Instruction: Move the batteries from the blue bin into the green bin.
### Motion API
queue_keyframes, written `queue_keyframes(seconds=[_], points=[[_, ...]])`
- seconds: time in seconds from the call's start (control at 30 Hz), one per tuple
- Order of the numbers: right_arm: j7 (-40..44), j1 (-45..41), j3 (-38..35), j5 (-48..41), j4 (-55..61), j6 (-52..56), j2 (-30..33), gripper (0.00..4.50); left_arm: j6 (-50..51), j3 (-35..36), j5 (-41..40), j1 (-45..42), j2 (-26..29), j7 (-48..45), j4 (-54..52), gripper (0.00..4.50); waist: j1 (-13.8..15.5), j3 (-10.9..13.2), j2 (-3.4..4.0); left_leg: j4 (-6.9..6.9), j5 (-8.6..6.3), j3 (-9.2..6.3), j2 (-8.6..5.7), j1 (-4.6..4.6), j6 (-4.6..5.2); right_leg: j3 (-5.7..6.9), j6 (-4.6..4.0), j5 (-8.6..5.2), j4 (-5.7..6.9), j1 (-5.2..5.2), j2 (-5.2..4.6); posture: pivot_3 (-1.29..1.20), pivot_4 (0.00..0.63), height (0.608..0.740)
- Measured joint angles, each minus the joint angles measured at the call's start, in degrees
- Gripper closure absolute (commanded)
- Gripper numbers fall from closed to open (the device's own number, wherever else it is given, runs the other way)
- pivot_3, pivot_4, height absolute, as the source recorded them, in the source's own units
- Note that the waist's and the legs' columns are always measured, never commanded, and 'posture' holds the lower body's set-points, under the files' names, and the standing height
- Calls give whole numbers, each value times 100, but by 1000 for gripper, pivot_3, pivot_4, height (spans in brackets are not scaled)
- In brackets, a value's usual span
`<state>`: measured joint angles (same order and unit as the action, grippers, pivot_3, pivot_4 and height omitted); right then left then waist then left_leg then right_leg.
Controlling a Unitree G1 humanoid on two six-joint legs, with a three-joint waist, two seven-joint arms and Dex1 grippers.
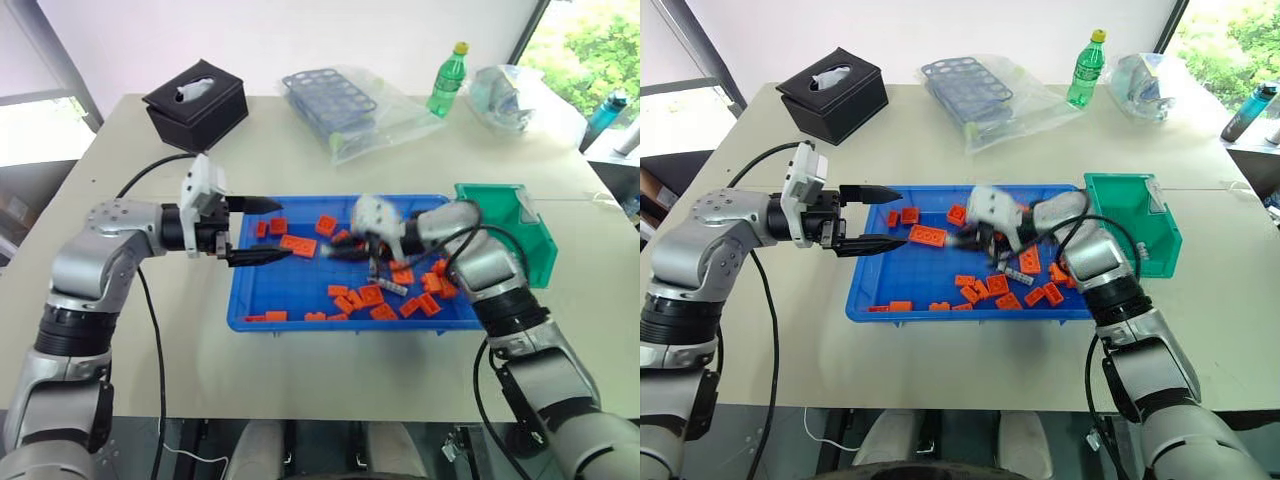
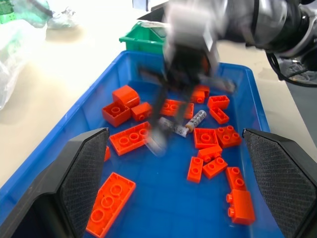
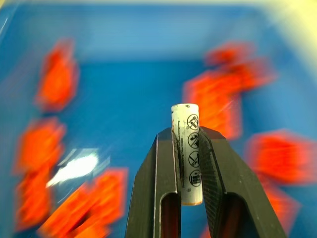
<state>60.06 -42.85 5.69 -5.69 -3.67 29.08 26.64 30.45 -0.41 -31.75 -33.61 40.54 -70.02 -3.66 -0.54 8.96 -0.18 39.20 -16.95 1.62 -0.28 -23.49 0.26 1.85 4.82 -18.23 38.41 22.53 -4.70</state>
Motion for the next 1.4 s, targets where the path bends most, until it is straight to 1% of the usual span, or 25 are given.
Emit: queue_keyframes(seconds=[0.03,0.1,0.2,0.3,0.37,0.47,0.53,0.6,0.7,0.8,0.9,1.0,1.17,1.4], points=[[-320,25,-367,-117,217,334,56,4460,0,0,0,37,-4,12,-10,0,7,0,0,0,0,0,-2,0,0,0,0,0,-2,-1,-2,0,150,730],[-675,99,-784,-221,459,697,233,4460,0,1,0,84,-5,19,-30,0,12,0,0,-1,-1,-1,-4,-1,2,0,0,0,-2,-1,-3,0,150,730],[-1220,499,-1517,-244,711,1163,812,4460,-4,6,-1,134,-5,16,-53,0,26,0,0,-4,-3,0,-5,-2,6,0,0,0,-9,-4,-3,0,150,730],[-1504,709,-1861,-234,700,1423,1051,4460,-6,9,0,135,-3,12,-50,0,-1,0,0,-6,-4,2,-4,-2,6,-1,0,0,-10,-3,-2,0,150,730],[-1908,909,-2239,-251,774,1751,1085,4460,-37,-13,3,92,-76,13,-41,0,-49,0,0,-10,-3,7,6,1,5,-5,0,0,-9,1,9,0,150,730],[-2212,1425,-2366,-248,981,1941,1119,4460,-103,-55,25,35,-116,15,32,0,-36,0,1,-11,-3,9,9,1,5,-6,0,0,-9,2,12,0,150,730],[-2306,1596,-2275,-243,1099,1950,1162,3457,-118,-59,50,18,-121,14,53,0,-34,1,1,-10,-3,12,7,1,5,-10,0,0,-10,3,11,0,150,730],[-2405,1608,-2239,-250,1191,1965,1210,2764,-128,-60,58,3,-122,11,68,0,-24,1,1,-10,-3,12,7,1,5,-10,0,0,-10,2,12,0,150,730],[-2562,1591,-2200,-237,1231,1921,1309,1296,-132,-59,79,-35,-121,4,118,0,-15,1,1,-9,-3,12,6,1,5,-10,0,0,-10,1,11,0,150,730],[-2689,1496,-2051,-198,1173,1772,1336,1296,-146,-58,96,-37,-121,2,132,0,-14,1,1,-8,-3,12,5,1,5,-10,0,0,-10,1,10,0,150,730],[-2663,1086,-1895,-324,1121,1638,1297,1296,-178,-58,111,-37,-124,10,131,0,-33,1,2,-9,-3,12,8,1,5,-10,0,0,-10,4,14,0,150,730],[-2519,718,-1602,-621,1379,1798,1095,1296,-204,-59,113,-37,-134,21,127,0,-48,1,1,-10,-3,10,13,1,5,-10,0,0,-10,4,19,0,150,730],[-2541,834,-896,-1026,1797,2742,589,1296,-205,-57,114,-35,-136,38,125,0,17,1,1,-7,-3,5,4,-2,6,-9,0,0,-9,0,8,0,150,730],[-2457,1322,-115,-1592,2522,3958,551,1296,-204,-55,113,-21,-134,103,68,0,-13,1,1,-6,-8,4,0,-5,13,-9,0,0,-11,1,5,0,150,730]])
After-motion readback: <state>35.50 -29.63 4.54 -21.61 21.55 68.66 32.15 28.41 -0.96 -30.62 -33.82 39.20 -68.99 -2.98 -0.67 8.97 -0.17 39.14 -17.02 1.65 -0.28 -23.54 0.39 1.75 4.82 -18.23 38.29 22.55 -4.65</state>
